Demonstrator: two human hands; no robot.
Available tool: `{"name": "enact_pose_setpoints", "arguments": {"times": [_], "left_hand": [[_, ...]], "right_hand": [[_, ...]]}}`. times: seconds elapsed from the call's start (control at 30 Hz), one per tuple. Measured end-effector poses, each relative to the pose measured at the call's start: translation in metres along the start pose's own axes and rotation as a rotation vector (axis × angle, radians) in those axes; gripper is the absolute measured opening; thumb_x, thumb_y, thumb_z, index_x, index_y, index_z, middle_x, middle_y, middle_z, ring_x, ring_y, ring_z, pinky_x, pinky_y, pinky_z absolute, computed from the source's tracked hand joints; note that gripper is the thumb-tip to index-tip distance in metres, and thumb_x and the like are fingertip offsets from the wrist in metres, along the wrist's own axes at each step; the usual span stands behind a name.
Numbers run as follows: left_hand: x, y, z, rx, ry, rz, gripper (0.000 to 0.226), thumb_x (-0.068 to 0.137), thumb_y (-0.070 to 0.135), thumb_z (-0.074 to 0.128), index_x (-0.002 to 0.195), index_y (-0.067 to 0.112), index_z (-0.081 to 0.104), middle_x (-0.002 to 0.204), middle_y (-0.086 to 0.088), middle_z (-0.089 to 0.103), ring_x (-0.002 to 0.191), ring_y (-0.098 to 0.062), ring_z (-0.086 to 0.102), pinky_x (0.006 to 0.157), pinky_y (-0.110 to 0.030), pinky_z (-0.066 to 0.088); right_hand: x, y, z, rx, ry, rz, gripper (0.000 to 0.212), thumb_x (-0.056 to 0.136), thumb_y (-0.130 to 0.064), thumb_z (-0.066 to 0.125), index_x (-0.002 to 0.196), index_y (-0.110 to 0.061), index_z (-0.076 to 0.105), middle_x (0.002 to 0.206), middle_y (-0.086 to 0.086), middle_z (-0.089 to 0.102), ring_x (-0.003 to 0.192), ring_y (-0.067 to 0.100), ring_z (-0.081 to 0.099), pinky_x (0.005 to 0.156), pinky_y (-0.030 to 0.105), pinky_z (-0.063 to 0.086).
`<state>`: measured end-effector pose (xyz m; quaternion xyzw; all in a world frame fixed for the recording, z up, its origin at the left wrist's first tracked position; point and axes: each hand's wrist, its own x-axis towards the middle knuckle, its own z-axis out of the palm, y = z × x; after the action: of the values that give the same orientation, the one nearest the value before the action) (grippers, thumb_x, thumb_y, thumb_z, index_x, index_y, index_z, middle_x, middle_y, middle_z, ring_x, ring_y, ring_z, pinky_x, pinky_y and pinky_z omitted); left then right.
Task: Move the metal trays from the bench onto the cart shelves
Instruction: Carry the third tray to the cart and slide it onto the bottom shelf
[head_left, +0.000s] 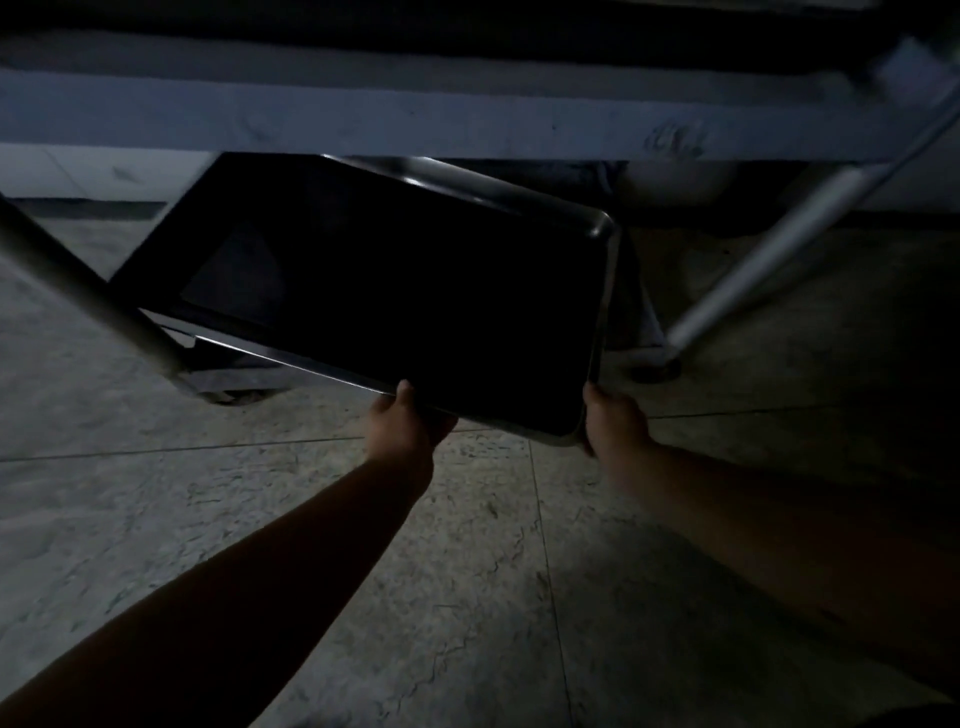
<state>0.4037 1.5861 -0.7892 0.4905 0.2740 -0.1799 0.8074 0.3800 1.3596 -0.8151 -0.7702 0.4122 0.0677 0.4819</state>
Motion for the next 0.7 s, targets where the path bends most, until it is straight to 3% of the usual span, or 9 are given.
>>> {"name": "enact_pose_setpoints", "arguments": {"times": [0.07, 0.17, 0.27, 0.37, 0.43, 0.5, 0.6, 0.63, 0.7], "left_hand": [[0.006, 0.0, 0.01, 0.001, -0.08, -0.023, 0.034, 0.107, 0.017, 0.04, 0.134, 0.0, 0.052, 0.125, -0.027, 0.063, 0.094, -0.02, 0.071, 0.069, -0.026, 0.058], [0.017, 0.003, 0.026, 0.044, -0.19, -0.062, 0.037, 0.106, 0.022, 0.042, 0.135, 0.002, 0.052, 0.127, -0.02, 0.064, 0.103, -0.022, 0.067, 0.081, -0.03, 0.054], [0.026, 0.006, 0.048, 0.053, -0.19, -0.11, 0.033, 0.106, 0.023, 0.044, 0.132, 0.005, 0.055, 0.116, -0.015, 0.067, 0.095, -0.019, 0.067, 0.076, -0.028, 0.053], [0.033, 0.007, 0.071, 0.062, -0.211, -0.167, 0.026, 0.104, 0.023, 0.048, 0.123, 0.007, 0.057, 0.096, -0.01, 0.069, 0.082, -0.018, 0.067, 0.07, -0.028, 0.054], [0.04, 0.009, 0.076, 0.372, -0.279, -0.117, 0.023, 0.104, 0.025, 0.049, 0.112, 0.006, 0.059, 0.091, -0.011, 0.069, 0.077, -0.02, 0.066, 0.068, -0.031, 0.053], [0.049, 0.016, 0.063, 0.905, -0.292, 0.096, 0.022, 0.103, 0.022, 0.049, 0.1, 0.006, 0.063, 0.092, -0.012, 0.07, 0.076, -0.023, 0.067, 0.07, -0.037, 0.056], [0.064, 0.034, 0.018, 1.473, -0.089, 0.789, 0.025, 0.097, 0.028, 0.056, 0.113, 0.009, 0.064, 0.102, -0.015, 0.07, 0.087, -0.03, 0.067, 0.072, -0.04, 0.055], [0.069, 0.042, 0.0, 1.552, -0.036, 0.909, 0.036, 0.094, 0.034, 0.06, 0.123, 0.011, 0.061, 0.114, -0.016, 0.067, 0.1, -0.035, 0.063, 0.079, -0.043, 0.053], [0.08, 0.057, -0.03, 1.729, 0.027, 0.901, 0.054, 0.092, 0.046, 0.061, 0.137, 0.018, 0.053, 0.137, -0.013, 0.057, 0.125, -0.038, 0.05, 0.097, -0.051, 0.043]], "right_hand": [[0.0, 0.002, -0.008, 0.031, -0.006, 0.017, 0.035, 0.101, -0.039, 0.042, 0.112, -0.011, 0.06, 0.07, 0.008, 0.06, 0.056, 0.02, 0.059, 0.05, 0.026, 0.044], [0.027, -0.016, -0.022, 0.056, 0.072, 0.051, 0.049, 0.097, -0.046, 0.047, 0.123, -0.007, 0.057, 0.088, 0.008, 0.055, 0.074, 0.022, 0.052, 0.07, 0.034, 0.045], [0.045, -0.036, -0.031, 0.128, 0.123, 0.094, 0.038, 0.095, -0.05, 0.05, 0.108, -0.016, 0.057, 0.082, 0.009, 0.055, 0.058, 0.021, 0.05, 0.048, 0.029, 0.037], [0.056, -0.04, -0.037, 0.217, 0.202, 0.095, 0.022, 0.098, -0.031, 0.052, 0.092, -0.01, 0.057, 0.072, 0.009, 0.055, 0.04, 0.015, 0.054, 0.037, 0.022, 0.04], [0.057, -0.033, -0.036, 0.2, 0.256, 0.027, 0.017, 0.093, -0.013, 0.058, 0.104, -0.001, 0.063, 0.09, 0.019, 0.063, 0.068, 0.023, 0.068, 0.061, 0.027, 0.055], [0.051, -0.024, -0.027, -0.049, 0.296, -0.096, 0.033, 0.088, -0.012, 0.061, 0.119, -0.002, 0.059, 0.115, 0.023, 0.062, 0.104, 0.036, 0.062, 0.085, 0.037, 0.052], [0.035, -0.025, -0.009, -0.207, 0.302, -0.307, 0.051, 0.087, -0.022, 0.067, 0.133, -0.011, 0.049, 0.133, 0.019, 0.052, 0.118, 0.035, 0.053, 0.084, 0.032, 0.044], [0.032, -0.028, -0.004, -0.285, 0.286, -0.42, 0.053, 0.086, -0.029, 0.068, 0.133, -0.015, 0.049, 0.136, 0.017, 0.048, 0.119, 0.035, 0.051, 0.084, 0.032, 0.043], [0.031, -0.033, 0.005, -0.551, 0.197, -0.61, 0.054, 0.085, -0.041, 0.068, 0.131, -0.018, 0.053, 0.137, 0.013, 0.045, 0.121, 0.036, 0.046, 0.089, 0.036, 0.043]]}}
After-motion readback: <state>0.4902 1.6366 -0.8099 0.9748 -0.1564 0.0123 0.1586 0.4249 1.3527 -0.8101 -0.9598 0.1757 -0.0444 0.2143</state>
